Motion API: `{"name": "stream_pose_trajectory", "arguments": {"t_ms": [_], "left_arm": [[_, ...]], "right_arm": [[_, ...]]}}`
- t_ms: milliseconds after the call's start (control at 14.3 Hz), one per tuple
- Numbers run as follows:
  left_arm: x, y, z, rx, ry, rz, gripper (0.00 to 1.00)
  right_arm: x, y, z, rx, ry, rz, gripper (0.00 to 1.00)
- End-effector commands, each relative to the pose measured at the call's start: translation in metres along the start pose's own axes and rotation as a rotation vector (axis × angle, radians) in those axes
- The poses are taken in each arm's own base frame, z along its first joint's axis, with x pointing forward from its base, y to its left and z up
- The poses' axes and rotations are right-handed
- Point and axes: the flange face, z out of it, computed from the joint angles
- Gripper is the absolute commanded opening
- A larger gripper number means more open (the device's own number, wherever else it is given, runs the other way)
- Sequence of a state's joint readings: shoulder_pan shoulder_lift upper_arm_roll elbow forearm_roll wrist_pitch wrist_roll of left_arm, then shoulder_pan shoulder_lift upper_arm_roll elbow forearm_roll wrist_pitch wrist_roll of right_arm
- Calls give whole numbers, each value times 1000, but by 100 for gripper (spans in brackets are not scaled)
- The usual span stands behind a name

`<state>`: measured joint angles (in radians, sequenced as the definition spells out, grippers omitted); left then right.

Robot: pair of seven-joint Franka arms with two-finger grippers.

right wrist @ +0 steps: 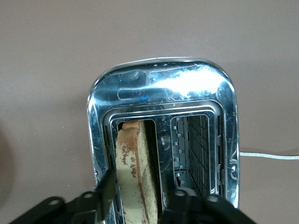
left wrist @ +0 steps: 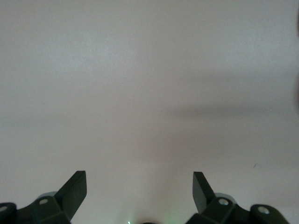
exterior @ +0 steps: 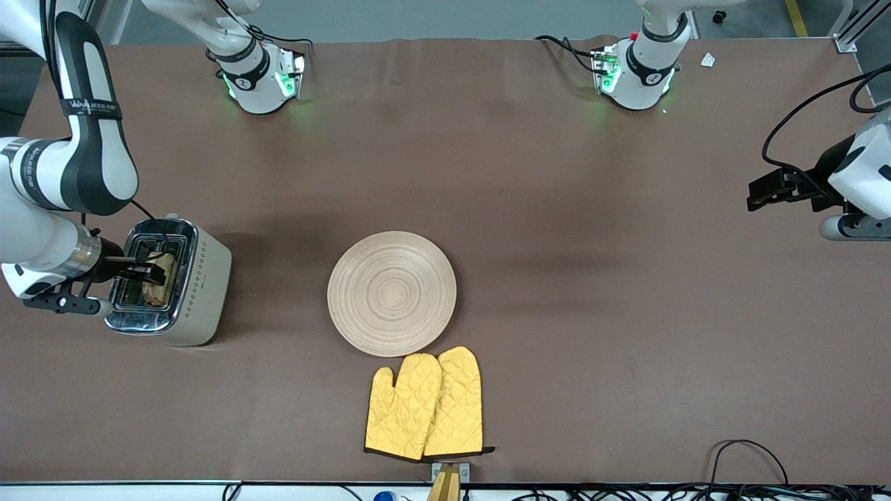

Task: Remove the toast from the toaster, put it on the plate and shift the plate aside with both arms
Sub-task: 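Move the right gripper over the toaster and grasp the toast slice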

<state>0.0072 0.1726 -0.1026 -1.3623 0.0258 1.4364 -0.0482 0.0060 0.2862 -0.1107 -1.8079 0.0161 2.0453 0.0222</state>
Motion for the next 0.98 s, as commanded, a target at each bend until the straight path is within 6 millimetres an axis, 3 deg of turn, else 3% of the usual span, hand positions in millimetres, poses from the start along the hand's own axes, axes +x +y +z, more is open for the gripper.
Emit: {"name": "stream_pose_trajectory", "arguments": {"t_ms": [0,139,348,557,906], "left_arm": [[-3,0,-4,4,10,18,100],[-4,-2,-5,2,8,15,100],[-5,-4,-6,2,8,15,100],[-5,-5,-6,0,6,12,100],[-3,2,-3,1,2,9,100]], "right_arm": [[-1,4,10,18,-8,-5,17],[-1,3,8,18,-10,-3,5],[1,6,-7,19,8,-1,2],[-7,21,-46,27,-35,9,2],[-20,19,-101,33,-38,1,2]]}}
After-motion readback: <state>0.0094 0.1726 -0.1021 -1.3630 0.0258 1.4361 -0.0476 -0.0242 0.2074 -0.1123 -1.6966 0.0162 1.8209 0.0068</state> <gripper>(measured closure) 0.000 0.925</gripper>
